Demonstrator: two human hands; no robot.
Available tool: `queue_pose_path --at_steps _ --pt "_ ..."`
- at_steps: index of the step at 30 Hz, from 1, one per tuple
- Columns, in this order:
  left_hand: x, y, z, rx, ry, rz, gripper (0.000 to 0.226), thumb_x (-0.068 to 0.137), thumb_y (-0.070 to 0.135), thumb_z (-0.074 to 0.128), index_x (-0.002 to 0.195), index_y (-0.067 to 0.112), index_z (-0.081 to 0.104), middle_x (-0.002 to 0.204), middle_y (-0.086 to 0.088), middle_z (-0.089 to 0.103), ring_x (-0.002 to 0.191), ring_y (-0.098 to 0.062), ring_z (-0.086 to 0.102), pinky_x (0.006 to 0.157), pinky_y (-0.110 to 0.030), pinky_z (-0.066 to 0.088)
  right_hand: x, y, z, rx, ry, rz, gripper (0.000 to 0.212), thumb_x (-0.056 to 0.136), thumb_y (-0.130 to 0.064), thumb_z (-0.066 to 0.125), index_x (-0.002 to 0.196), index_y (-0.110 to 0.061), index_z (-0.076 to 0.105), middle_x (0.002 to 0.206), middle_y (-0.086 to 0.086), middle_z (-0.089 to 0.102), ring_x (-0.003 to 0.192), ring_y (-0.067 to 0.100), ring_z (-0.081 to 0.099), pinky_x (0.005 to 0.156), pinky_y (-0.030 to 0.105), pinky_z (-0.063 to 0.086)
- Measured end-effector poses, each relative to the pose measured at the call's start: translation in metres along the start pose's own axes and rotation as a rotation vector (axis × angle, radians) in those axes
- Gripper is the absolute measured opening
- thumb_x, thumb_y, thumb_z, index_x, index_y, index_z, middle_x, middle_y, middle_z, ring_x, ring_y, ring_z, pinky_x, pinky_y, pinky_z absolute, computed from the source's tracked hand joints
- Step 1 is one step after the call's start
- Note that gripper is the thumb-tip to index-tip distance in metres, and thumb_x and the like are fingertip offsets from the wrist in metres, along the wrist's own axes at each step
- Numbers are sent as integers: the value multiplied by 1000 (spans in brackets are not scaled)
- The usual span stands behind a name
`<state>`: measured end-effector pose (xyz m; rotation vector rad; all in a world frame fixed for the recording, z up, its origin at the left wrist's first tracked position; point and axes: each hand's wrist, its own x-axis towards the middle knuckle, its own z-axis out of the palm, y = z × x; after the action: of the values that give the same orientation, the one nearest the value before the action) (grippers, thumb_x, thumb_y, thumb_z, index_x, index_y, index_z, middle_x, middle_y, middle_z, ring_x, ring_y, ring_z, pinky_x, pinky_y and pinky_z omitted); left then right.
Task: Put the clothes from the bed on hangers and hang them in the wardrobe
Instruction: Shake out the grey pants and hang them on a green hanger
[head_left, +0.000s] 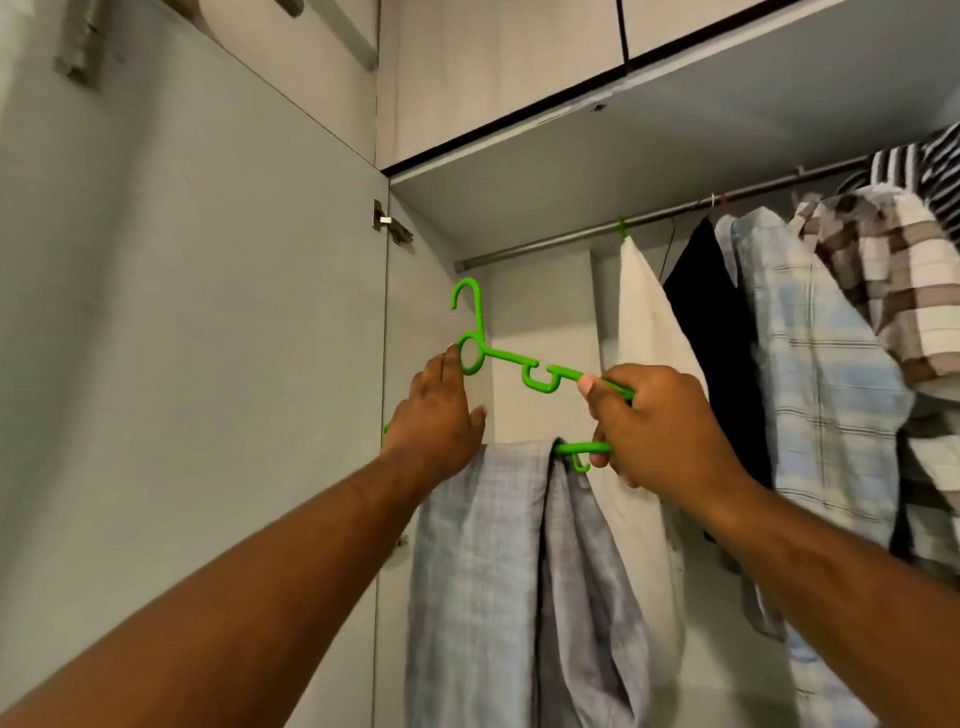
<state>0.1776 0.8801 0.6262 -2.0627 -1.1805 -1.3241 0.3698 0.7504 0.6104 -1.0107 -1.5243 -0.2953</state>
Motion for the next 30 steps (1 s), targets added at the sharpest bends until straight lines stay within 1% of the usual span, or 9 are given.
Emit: queue_pose_path --at_steps 2,5,8,11,14,18,22,27,30 --pt "20 -18 19 -29 -10 26 80 99 36 55 159 10 8 162 -9 21 146 -28 26 113 -48 38 14 6 20 -47 28 2 43 103 -31 54 80 4 60 65 22 65 39 13 62 41 42 53" --pt "52 -42 43 -67 -9 77 80 99 36 55 159 9 9 161 -11 22 146 -29 26 115 -49 35 38 13 44 -136 74 3 41 104 -32 54 79 0 61 66 20 66 35 9 58 37 29 48" --pt "83 -64 62 -115 4 142 80 98 33 57 159 9 11 162 -11 23 146 -31 27 115 -50 35 66 15 66 -239 125 -16 39 104 -31 54 78 -2 62 66 17 67 33 6 56 37 23 45" --pt "108 -75 79 -138 6 183 81 99 33 57 160 9 10 164 -11 20 147 -31 25 116 -50 34 89 18 79 -307 163 -26 39 104 -29 54 78 -1 62 64 17 67 30 7 54 36 25 46" --pt "131 -75 94 -166 9 219 81 99 34 56 160 10 9 165 -11 17 150 -30 20 118 -48 32 111 21 89 -384 204 -36 38 103 -29 55 76 -3 63 61 13 67 35 11 60 39 31 53" --pt "158 -73 113 -169 32 277 79 100 35 55 160 16 8 166 -8 16 150 -28 21 118 -48 33 150 32 94 -502 226 -29 38 103 -29 56 74 -5 63 56 7 63 33 6 58 35 18 46" --pt "180 -68 130 -107 34 322 76 101 38 53 160 17 10 166 -5 15 150 -26 21 117 -50 34 193 49 88 -584 238 -40 37 103 -26 54 76 -3 65 53 8 64 39 17 64 37 23 50" --pt "208 -50 149 -76 66 368 72 100 40 52 159 18 16 165 -3 19 148 -25 25 115 -51 36 248 70 69 -610 295 -3 38 99 -18 50 73 5 66 54 19 66 28 13 56 28 17 36" --pt "226 -36 159 -51 109 391 69 100 39 52 158 20 19 164 -2 22 147 -24 27 116 -50 35 285 81 61 -590 318 53 39 98 -17 49 75 8 66 40 12 56 21 11 47 27 15 31"
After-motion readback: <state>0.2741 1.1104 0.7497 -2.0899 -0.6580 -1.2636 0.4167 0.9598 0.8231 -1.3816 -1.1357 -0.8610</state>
